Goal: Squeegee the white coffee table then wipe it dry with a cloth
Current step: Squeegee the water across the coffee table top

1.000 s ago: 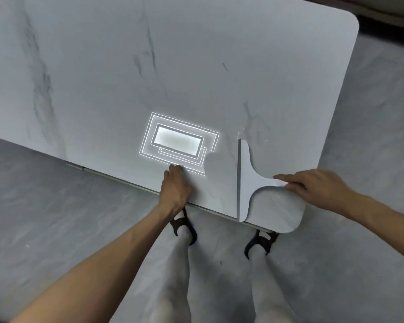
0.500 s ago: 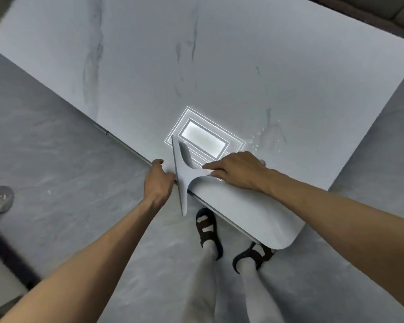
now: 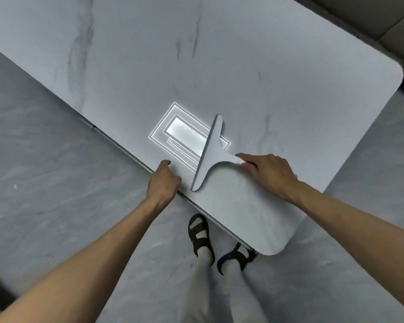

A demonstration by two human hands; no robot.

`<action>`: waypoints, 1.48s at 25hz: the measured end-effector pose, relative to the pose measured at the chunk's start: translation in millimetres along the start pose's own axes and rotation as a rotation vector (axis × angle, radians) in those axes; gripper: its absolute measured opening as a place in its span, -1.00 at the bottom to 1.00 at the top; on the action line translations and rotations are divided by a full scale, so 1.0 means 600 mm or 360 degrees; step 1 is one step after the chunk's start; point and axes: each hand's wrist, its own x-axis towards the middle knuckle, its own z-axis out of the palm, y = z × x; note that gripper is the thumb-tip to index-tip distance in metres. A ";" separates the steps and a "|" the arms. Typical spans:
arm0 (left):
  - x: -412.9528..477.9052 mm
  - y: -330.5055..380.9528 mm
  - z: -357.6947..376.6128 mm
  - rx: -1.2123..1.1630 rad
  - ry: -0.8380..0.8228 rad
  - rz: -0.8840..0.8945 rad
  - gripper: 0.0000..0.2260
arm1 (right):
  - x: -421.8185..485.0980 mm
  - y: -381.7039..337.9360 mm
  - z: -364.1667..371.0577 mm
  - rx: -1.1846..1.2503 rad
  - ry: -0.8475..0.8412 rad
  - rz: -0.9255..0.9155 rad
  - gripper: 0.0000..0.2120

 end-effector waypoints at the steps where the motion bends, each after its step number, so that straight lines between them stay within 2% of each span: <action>1: -0.005 0.011 0.011 0.0025 -0.0065 0.0050 -0.45 | -0.034 0.036 -0.007 -0.0010 0.0014 0.0092 -0.65; 5: -0.022 0.046 0.046 0.0095 -0.0249 0.0180 -0.47 | -0.130 0.135 -0.026 -0.0052 0.0118 0.0329 -0.65; 9: -0.033 0.068 0.060 0.0097 -0.0290 0.0225 -0.50 | -0.163 0.143 -0.035 -0.0062 0.0200 0.0333 -0.66; 12: -0.036 0.068 0.060 0.0086 -0.0218 0.0181 -0.49 | -0.159 0.097 -0.009 0.0027 -0.0022 0.0108 -0.65; 15: -0.042 0.060 0.067 0.0116 -0.0174 0.0143 -0.49 | -0.139 0.057 0.033 -0.0177 -0.0341 -0.0294 -0.63; 17: -0.050 0.060 0.079 0.0127 -0.0180 0.0114 -0.47 | -0.125 0.069 0.034 -0.0288 -0.0378 -0.0415 -0.64; 22: -0.090 0.100 0.137 0.0118 -0.0239 0.0101 -0.41 | -0.132 0.200 -0.030 -0.0368 -0.0319 -0.0318 -0.65; 26: -0.111 0.158 0.189 0.0179 -0.0100 0.0173 -0.42 | -0.157 0.280 -0.089 -0.0341 -0.0229 -0.0264 -0.66; 28: -0.107 0.173 0.206 0.0242 -0.0109 0.0132 -0.40 | -0.137 0.284 -0.115 -0.0263 -0.0146 -0.0295 -0.65; 32: -0.079 0.185 0.215 0.0356 -0.0288 -0.0007 -0.39 | -0.016 0.259 -0.173 -0.0122 0.0090 -0.0260 -0.65; 37: -0.079 0.190 0.219 0.0408 -0.0369 -0.0031 -0.43 | 0.092 0.221 -0.183 0.0179 0.0167 0.0043 -0.61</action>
